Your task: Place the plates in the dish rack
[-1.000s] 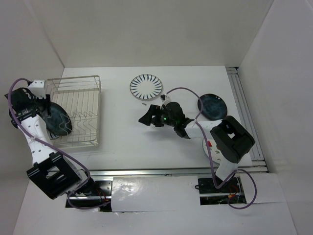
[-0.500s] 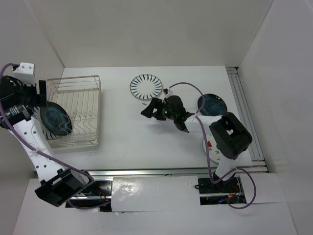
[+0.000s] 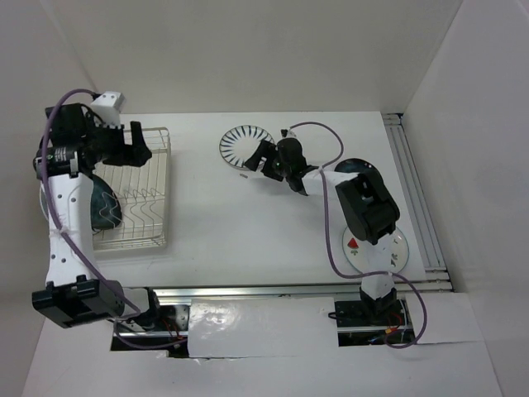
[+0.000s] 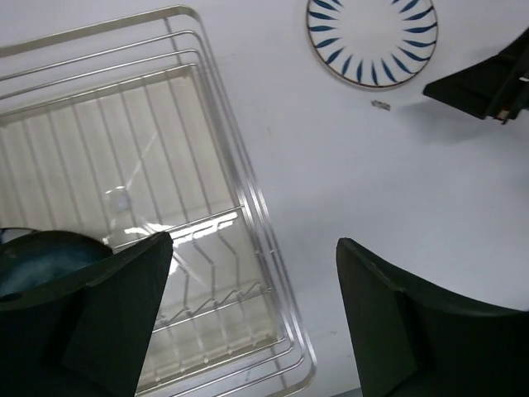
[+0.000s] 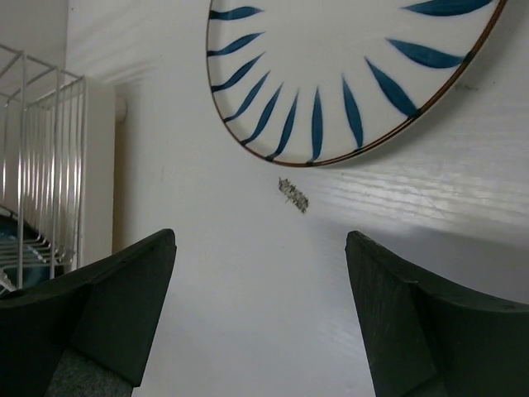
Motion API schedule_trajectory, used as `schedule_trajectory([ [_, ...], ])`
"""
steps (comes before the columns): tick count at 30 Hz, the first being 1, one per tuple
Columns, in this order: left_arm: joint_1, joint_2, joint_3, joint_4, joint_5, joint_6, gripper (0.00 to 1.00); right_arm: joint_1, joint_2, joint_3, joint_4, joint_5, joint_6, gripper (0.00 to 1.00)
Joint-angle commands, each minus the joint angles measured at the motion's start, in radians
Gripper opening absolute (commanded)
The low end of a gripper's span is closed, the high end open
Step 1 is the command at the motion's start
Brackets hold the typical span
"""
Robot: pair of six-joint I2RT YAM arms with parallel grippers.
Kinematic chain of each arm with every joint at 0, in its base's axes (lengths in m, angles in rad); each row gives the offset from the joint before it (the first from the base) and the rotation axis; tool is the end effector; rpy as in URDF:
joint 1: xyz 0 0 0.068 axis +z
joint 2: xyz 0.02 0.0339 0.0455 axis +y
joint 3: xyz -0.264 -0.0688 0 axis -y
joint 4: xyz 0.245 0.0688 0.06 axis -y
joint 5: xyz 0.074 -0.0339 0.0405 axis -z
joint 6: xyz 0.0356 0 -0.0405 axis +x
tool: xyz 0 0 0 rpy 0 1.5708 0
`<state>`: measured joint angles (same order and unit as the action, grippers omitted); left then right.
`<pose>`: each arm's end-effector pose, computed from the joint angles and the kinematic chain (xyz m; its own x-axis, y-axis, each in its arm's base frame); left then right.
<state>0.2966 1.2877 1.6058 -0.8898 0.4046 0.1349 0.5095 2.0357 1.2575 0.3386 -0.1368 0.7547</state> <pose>0.2431 0.0597 0.4429 -0.5063 -0.0255 -0.8620 0.1171 0.9883 -0.0980 0.3938 0.2256 0.1737 -0.6755 0.4000 -0.6195 -0.1759 0.7284 0.6622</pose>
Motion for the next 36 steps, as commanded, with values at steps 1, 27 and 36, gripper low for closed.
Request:
schedule_trajectory([
  [1, -0.104, 0.022, 0.049, 0.047, -0.090, -0.138, 0.93, -0.006, 0.038, 0.080, -0.094, 0.126, 0.015, 0.90],
  [27, -0.330, 0.084, -0.018, 0.144, -0.175, -0.178, 0.94, -0.077, 0.406, 0.494, -0.257, 0.385, 0.115, 0.66],
  [36, -0.321, -0.001, -0.087, 0.143, -0.174, -0.159, 0.96, -0.066, 0.489, 0.545, -0.317, 0.371, 0.138, 0.44],
])
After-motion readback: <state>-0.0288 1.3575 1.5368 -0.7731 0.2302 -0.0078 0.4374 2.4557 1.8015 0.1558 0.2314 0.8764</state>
